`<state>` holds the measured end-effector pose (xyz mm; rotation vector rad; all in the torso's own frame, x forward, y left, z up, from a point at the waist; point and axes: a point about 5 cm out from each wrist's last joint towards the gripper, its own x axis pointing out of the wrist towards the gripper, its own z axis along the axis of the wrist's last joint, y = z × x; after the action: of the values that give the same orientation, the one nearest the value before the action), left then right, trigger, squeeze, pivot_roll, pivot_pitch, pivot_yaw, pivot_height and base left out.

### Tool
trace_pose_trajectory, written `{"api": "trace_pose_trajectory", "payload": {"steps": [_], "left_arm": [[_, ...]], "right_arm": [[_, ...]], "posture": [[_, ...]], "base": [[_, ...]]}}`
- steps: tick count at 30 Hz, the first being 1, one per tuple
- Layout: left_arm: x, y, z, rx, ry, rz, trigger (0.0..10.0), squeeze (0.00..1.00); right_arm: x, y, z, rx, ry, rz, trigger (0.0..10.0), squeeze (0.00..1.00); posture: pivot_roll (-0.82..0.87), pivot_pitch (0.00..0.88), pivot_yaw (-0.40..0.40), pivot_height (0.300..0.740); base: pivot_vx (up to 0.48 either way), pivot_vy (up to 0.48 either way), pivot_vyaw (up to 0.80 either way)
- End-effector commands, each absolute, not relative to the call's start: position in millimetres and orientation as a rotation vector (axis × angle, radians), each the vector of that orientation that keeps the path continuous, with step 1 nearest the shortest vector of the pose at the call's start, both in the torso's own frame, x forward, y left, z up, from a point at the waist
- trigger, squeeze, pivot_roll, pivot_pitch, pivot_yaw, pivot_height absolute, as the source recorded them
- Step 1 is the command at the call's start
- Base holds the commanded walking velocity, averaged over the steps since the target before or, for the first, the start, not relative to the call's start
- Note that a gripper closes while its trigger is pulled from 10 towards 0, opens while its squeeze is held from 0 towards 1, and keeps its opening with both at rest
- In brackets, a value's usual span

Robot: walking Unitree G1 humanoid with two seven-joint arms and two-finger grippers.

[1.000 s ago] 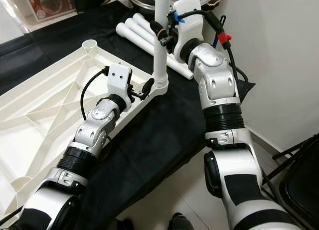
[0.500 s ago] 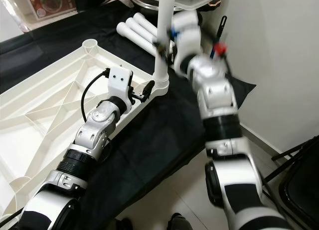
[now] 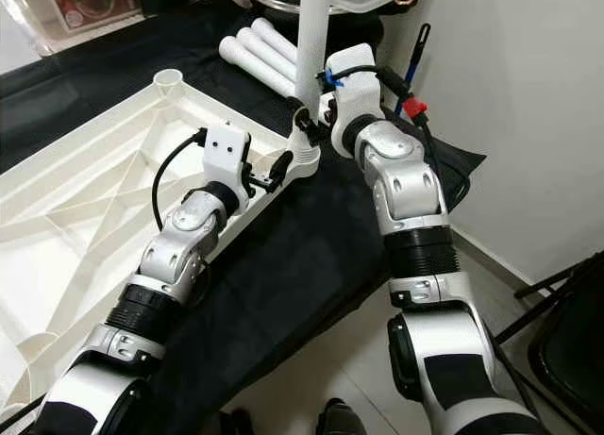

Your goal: Building children table

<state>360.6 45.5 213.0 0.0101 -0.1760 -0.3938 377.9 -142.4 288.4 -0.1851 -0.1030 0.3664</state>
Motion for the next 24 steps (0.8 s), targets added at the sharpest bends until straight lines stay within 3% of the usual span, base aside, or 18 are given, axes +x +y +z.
{"api": "trace_pose_trajectory", "payload": {"steps": [1,2,3,4,10,15,18,24], "left_arm": [[358.2,48.3,204.3,0.019,-0.15,-0.383,10.0,0.0],[358.2,53.6,202.2,0.022,-0.147,-0.365,10.0,0.0],[358.2,53.6,202.2,0.022,-0.147,-0.365,10.0,0.0],[358.1,58.4,200.6,0.024,-0.146,-0.349,10.0,0.0],[351.6,97.2,200.9,-0.018,-0.2,-0.25,10.0,0.0],[341.2,121.6,210.3,-0.072,-0.268,-0.204,10.0,0.0],[326.5,136.2,212.0,-0.12,-0.297,-0.188,10.0,0.0],[302.8,135.4,202.9,-0.152,-0.29,-0.213,10.0,0.0]], "right_arm": [[369.5,-145.4,285.0,-0.147,-0.12,0.423,10.0,1.0],[363.8,-152.7,284.6,-0.129,-0.134,0.437,10.0,0.41],[363.8,-152.7,284.6,-0.129,-0.134,0.437,10.0,0.41],[359.4,-158.7,284.9,-0.115,-0.148,0.442,10.0,0.0],[323.9,-180.2,279.2,0.007,-0.262,0.524,10.0,0.0],[305.8,-182.0,257.9,0.092,-0.252,0.573,10.0,0.0],[296.7,-175.9,238.5,0.093,-0.22,0.597,10.0,0.0],[291.2,-149.6,226.2,0.07,-0.186,0.691,10.0,0.0]], "posture": [[-0.07,0.162,0.023,0.74],[-0.07,0.155,0.025,0.74],[-0.07,0.155,0.025,0.74],[-0.07,0.155,0.025,0.74],[-0.08,0.132,0.021,0.74],[-0.08,0.108,0.012,0.74],[-0.07,0.088,0.001,0.74],[-0.06,0.069,-0.013,0.74]], "base": [[0.0,0.0,0.0],[0.0,0.0,0.0],[0.0,0.0,0.0],[0.0,0.0,0.0],[0.0,0.0,0.0],[0.0,0.0,0.0],[0.0,0.0,0.0],[0.091,-0.232,0.0]]}}
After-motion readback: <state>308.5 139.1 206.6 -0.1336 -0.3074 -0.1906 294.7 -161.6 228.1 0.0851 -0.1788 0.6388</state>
